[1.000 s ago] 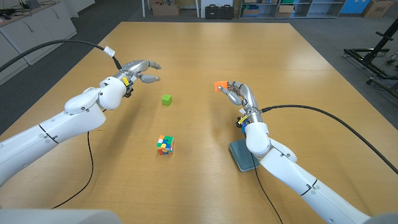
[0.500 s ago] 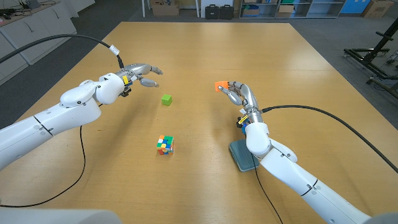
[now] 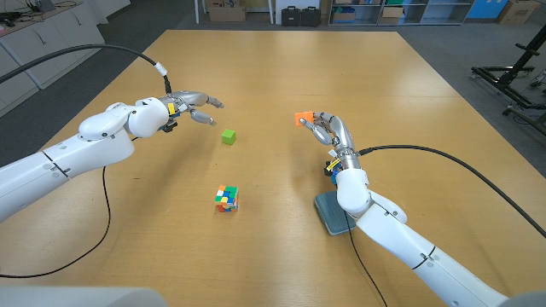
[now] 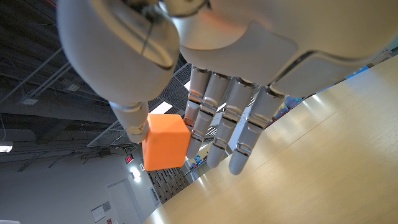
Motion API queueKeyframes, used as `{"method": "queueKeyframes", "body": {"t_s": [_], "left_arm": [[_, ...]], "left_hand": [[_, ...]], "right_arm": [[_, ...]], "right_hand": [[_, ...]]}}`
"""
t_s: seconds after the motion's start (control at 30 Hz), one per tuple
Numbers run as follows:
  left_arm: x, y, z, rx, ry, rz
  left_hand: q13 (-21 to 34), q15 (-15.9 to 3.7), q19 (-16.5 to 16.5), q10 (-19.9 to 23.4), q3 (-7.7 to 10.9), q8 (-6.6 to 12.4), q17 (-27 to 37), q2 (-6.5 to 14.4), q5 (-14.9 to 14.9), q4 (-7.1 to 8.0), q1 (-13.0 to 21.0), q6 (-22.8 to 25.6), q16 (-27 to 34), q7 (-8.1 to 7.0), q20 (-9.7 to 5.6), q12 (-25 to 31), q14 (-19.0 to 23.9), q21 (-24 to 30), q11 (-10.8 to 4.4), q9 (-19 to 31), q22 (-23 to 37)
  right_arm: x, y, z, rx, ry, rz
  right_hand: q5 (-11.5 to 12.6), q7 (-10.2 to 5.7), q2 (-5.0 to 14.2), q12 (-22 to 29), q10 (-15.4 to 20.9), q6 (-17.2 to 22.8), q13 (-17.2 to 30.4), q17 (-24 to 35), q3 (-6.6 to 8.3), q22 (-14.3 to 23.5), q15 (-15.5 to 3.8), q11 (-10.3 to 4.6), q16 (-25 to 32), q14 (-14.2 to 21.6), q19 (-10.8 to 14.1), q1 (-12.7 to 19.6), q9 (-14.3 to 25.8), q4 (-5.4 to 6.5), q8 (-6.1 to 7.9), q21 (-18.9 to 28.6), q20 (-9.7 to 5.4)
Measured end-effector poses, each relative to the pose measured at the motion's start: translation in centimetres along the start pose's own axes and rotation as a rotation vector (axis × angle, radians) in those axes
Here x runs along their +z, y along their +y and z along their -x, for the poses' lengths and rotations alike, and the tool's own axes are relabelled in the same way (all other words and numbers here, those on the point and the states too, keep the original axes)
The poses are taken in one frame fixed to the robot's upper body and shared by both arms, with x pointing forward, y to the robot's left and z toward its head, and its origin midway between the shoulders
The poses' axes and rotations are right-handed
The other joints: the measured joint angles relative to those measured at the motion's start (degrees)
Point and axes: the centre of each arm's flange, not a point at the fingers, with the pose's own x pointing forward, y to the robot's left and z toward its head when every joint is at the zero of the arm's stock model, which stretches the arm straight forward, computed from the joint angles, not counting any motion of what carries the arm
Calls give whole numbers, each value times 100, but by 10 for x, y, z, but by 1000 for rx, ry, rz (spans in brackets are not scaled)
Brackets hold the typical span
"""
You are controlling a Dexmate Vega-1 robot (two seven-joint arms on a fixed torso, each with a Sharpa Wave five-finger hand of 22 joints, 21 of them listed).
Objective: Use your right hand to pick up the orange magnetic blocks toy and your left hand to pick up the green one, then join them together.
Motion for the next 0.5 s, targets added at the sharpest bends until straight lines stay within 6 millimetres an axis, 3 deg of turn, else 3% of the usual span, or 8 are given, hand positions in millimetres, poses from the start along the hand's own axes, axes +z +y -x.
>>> {"method": "queueKeyframes", "body": {"t_s": [0.5], "left_arm": [[3,-14,-9,-50,-4,-63]], "left_hand": [[0,-21,0,-3,-79,23,0,0,0,16,0,21,0,21,0,28,-20,0,-32,0,0]], "right_arm": [[1,-1,-1,-9,1,4]], "right_hand": [[-2,31,0,0,0,31,33,0,3,0,0,0,0,0,-22,0,4,3,29,0,22]]}}
